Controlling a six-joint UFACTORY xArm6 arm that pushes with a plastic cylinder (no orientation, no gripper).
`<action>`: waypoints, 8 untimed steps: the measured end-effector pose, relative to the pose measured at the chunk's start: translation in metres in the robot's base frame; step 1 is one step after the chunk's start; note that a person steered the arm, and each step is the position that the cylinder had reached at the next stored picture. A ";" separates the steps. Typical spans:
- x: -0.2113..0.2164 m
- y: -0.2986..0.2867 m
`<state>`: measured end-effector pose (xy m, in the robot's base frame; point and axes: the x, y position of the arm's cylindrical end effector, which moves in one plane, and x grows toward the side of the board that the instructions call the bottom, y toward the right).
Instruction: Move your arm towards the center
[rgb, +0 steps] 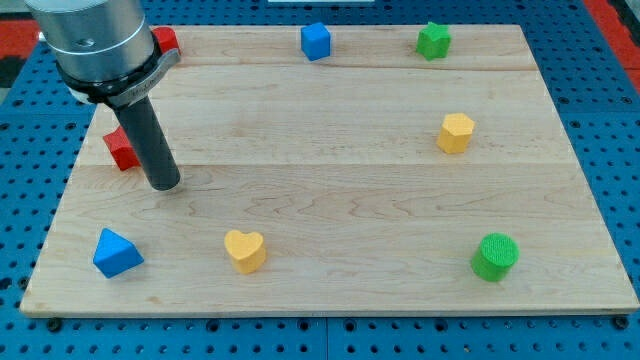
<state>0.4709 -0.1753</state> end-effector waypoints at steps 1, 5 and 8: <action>0.000 0.000; 0.010 0.020; 0.012 0.214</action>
<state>0.4825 0.0391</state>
